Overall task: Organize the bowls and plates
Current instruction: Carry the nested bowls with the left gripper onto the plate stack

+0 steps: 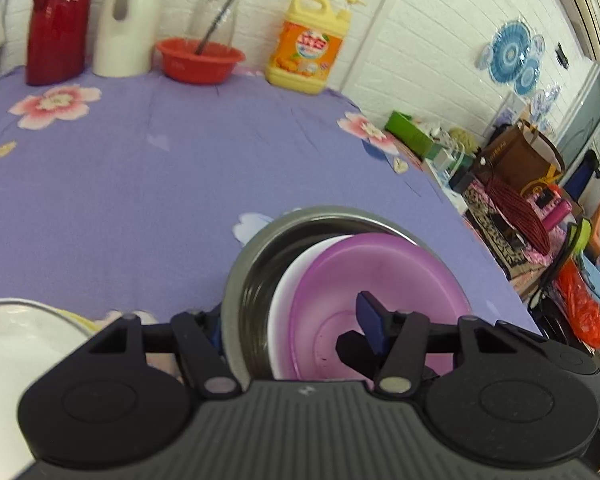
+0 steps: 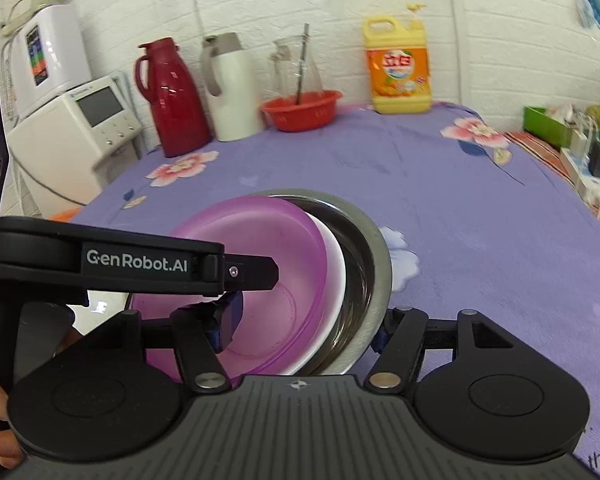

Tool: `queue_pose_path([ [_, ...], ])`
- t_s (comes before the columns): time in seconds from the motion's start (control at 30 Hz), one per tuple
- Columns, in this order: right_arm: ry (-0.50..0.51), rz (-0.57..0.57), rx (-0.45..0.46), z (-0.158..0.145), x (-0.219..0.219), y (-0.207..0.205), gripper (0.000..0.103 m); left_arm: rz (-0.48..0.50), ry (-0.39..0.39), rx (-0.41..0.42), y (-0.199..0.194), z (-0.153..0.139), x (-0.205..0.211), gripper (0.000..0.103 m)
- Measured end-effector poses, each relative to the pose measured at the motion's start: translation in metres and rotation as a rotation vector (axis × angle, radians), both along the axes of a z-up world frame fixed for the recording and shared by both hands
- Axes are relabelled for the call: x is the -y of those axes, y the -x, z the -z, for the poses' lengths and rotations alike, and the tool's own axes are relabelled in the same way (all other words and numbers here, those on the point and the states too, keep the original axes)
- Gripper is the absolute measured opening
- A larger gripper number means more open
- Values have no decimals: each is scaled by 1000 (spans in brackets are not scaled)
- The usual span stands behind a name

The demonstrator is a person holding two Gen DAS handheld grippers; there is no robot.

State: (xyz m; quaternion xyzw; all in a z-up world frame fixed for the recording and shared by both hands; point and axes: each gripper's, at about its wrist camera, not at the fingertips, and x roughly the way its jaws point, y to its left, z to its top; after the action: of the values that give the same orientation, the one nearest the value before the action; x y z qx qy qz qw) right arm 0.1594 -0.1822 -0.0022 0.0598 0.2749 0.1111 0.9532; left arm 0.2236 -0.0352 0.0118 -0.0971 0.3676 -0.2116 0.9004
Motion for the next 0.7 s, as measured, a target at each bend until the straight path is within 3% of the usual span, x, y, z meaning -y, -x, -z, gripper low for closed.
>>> queue_pose_path([
  [0.23,-16,-179,37,-11,-65,-4,103,-174,-35,54,30,-19,-78,59],
  [0.4,-24,-305,7,-2,-113,-5,103,-289,-49,27,51,-9,-128,59],
  [0.7,16,-361,-79,17,-144,-4,103,-327,-19,-36,61,21,-161,59],
])
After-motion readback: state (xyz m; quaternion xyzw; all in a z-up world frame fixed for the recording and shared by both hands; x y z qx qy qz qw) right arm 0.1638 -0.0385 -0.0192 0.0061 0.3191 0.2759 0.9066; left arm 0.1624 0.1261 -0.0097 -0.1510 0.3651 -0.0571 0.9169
